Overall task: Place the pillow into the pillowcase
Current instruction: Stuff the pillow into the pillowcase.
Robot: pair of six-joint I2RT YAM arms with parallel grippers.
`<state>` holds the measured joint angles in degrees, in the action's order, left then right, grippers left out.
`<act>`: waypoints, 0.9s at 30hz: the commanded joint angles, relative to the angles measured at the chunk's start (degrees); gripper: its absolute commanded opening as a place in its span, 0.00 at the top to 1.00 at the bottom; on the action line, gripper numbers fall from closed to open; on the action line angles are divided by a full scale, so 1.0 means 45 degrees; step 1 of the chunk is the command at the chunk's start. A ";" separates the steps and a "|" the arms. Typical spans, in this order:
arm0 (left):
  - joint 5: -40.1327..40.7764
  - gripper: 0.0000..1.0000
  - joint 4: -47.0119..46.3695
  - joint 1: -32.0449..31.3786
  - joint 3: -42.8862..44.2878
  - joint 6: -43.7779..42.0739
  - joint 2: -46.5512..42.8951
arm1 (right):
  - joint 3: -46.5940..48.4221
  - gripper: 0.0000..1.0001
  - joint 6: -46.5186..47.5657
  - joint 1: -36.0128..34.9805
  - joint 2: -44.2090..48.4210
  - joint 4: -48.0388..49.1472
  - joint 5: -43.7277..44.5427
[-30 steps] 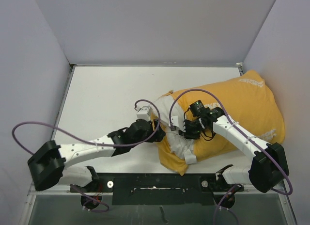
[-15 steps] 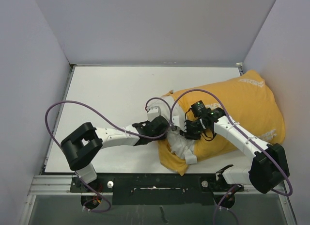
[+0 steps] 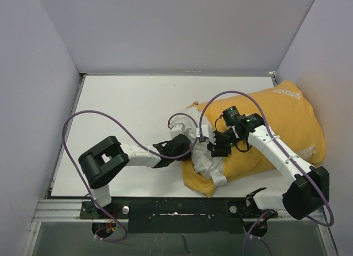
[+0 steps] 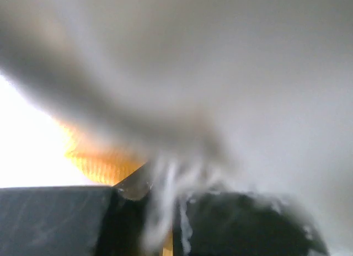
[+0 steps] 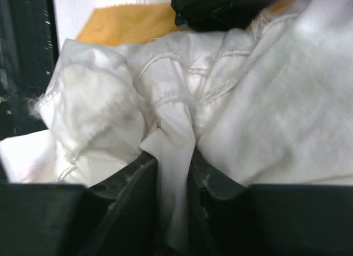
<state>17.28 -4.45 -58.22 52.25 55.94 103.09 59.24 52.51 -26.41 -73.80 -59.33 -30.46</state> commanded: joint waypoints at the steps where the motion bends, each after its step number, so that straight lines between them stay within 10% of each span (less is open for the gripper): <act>1: -0.1117 1.00 -0.2921 0.0244 -0.1723 -0.1481 -0.0840 | 0.2212 0.71 0.1818 0.0728 0.0409 -0.2713 -0.1950; 8: -0.2106 1.00 -0.4892 0.0299 -0.3552 -0.3134 -0.4082 | 0.3952 0.37 0.2255 -0.0923 0.0643 -0.3650 -0.4008; 17: -0.3173 1.00 -0.6293 0.0317 -0.5064 -0.2240 -0.6100 | 0.0309 0.33 -0.0459 -0.1957 -0.0904 0.1064 -0.0986; 23: -0.3681 1.00 -0.6008 0.0451 -0.6463 -0.1524 -0.7839 | -0.0725 0.96 -0.2425 -0.1102 -0.1870 0.4069 0.5684; 27: -0.3780 1.00 -0.5589 0.0536 -0.7381 -0.1092 -0.8871 | -0.0950 1.00 -0.2424 -0.1078 -0.1781 0.4754 0.7760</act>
<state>4.34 -26.81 -55.83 21.54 47.90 69.36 57.19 43.27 -34.15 -80.58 -47.88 -21.26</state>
